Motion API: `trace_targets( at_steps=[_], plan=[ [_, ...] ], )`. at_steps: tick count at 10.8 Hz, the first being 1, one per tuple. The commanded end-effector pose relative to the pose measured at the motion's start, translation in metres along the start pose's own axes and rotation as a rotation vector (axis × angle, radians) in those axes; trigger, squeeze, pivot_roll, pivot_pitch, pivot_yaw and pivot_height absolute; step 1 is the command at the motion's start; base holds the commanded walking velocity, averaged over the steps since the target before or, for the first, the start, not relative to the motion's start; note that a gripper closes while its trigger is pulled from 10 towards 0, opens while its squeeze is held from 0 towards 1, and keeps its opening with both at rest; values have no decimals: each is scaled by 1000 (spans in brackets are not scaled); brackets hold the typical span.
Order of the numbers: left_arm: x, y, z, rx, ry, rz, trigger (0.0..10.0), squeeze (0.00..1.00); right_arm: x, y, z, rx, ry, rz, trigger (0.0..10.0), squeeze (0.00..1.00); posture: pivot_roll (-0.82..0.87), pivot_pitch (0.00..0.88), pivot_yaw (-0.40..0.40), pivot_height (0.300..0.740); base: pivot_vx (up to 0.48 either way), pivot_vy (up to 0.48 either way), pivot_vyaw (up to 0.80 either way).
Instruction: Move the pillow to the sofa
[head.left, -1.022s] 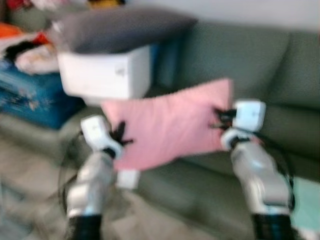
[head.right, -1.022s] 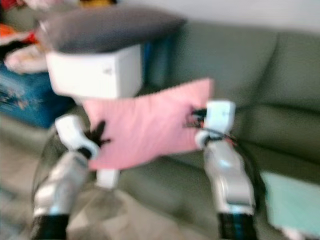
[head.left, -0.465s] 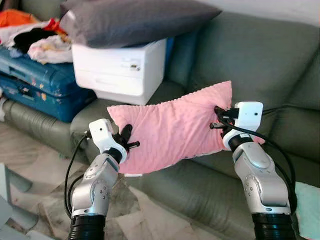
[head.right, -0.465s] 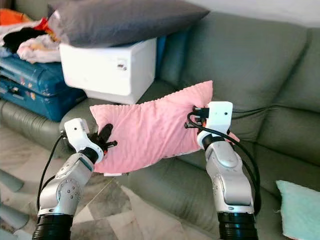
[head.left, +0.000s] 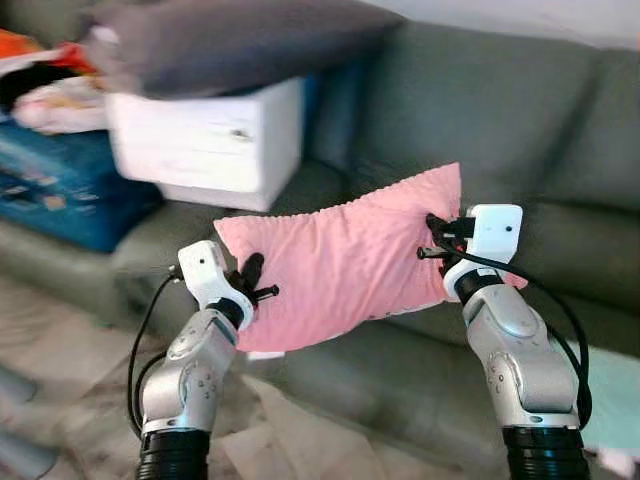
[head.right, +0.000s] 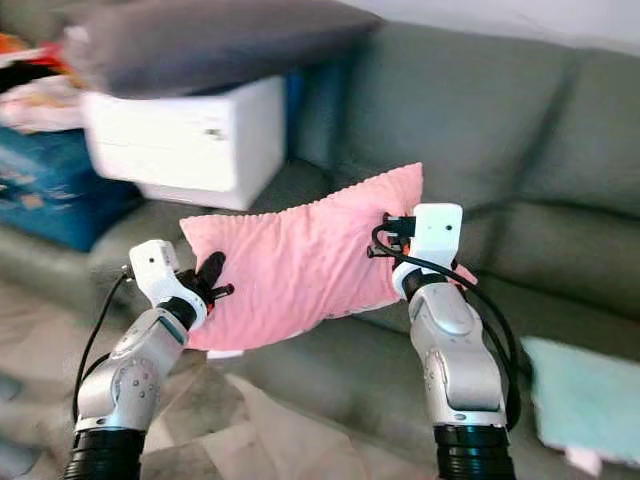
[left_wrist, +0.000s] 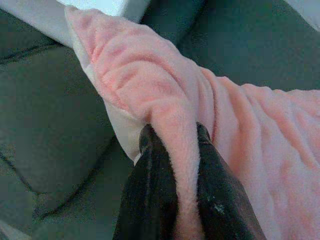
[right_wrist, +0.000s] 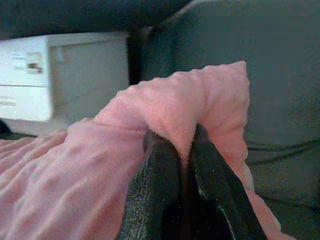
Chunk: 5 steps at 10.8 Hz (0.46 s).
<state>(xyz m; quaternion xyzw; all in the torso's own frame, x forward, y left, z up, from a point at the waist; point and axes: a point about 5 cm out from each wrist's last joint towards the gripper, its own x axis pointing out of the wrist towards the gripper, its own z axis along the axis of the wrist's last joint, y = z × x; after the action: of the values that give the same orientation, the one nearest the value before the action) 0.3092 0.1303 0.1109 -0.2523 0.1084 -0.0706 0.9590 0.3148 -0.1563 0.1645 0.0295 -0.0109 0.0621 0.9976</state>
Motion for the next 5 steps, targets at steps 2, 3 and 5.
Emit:
trace_targets(
  at_steps=[2,3,5],
  plan=[
    [1,-3,5,18,-20,-18,10000,0,0,3,9,-5,-34,10,10000,0,-171,0,-25,740,0,0,-788],
    [1,-3,5,19,-20,-17,10000,0,0,2,9,-7,-34,9,10000,0,-173,0,-25,740,0,0,-788],
    [1,-2,5,15,-18,-16,10000,0,0,2,10,-9,-37,8,10000,0,-173,0,-25,740,0,0,-788]
  ],
)
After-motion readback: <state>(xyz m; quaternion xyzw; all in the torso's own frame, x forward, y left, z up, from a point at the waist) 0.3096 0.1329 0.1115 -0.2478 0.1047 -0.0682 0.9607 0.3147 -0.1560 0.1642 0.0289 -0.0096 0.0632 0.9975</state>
